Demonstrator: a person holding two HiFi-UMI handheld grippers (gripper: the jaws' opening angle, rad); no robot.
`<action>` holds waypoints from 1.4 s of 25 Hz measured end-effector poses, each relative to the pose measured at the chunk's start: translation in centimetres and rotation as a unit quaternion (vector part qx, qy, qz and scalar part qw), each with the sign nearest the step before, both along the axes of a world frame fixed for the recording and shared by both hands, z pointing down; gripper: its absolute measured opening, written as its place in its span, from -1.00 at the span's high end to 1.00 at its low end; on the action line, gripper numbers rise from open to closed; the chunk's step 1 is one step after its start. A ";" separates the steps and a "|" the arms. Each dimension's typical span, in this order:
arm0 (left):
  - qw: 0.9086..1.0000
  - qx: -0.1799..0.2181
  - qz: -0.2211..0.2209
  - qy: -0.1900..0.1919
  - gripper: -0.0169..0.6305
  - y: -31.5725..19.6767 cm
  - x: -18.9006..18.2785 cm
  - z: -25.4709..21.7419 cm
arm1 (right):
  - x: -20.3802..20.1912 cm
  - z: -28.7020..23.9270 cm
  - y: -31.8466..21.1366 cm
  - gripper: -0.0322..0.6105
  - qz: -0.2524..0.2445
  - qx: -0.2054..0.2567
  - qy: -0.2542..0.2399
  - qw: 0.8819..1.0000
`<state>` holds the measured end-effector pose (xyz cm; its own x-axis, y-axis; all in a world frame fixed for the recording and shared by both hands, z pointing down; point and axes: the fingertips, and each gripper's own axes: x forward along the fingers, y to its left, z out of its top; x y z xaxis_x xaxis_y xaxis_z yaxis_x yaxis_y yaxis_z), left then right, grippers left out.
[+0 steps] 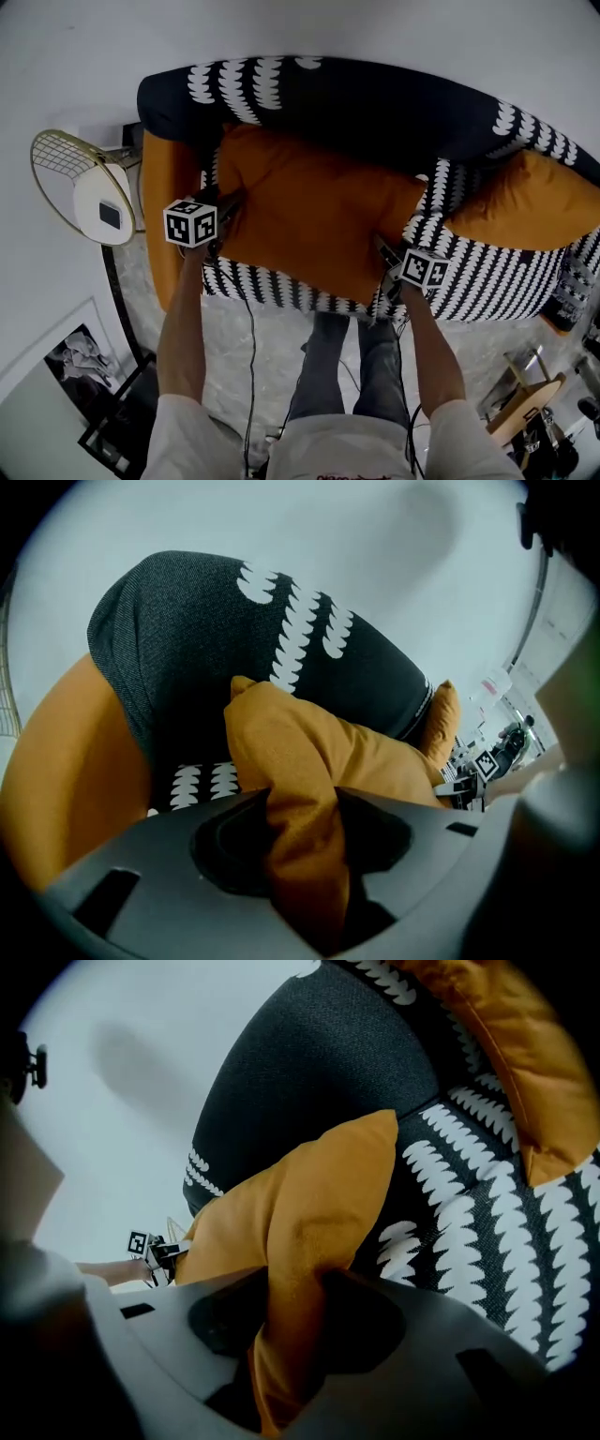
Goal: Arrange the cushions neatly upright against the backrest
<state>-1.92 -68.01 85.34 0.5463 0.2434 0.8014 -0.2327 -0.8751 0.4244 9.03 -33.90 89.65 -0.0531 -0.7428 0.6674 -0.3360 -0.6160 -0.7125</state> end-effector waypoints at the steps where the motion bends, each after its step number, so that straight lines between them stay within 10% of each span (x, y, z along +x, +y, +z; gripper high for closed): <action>1: 1.000 0.003 -0.004 0.004 0.32 0.1 -0.2 -0.4 | -0.1 -0.1 0.1 0.34 -0.005 0.000 0.003 1.000; 19: 0.968 0.033 -0.094 0.229 0.27 3.9 5.6 -15.9 | 13.3 -17.8 0.7 0.31 -0.061 0.075 0.242 0.965; 26: 0.959 0.028 -0.114 0.257 0.24 4.2 6.6 -17.0 | 15.7 -19.3 0.5 0.28 -0.073 0.079 0.265 0.958; 35: 0.975 0.039 -0.079 0.202 0.09 3.4 7.1 -10.8 | 16.1 -12.7 0.5 0.04 -0.094 0.031 0.251 0.963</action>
<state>5.14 -64.62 74.52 0.8470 0.0777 0.5259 -0.1948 -0.8751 0.4430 25.16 -33.42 76.95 0.1270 -0.7911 0.5984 -0.7487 -0.4722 -0.4653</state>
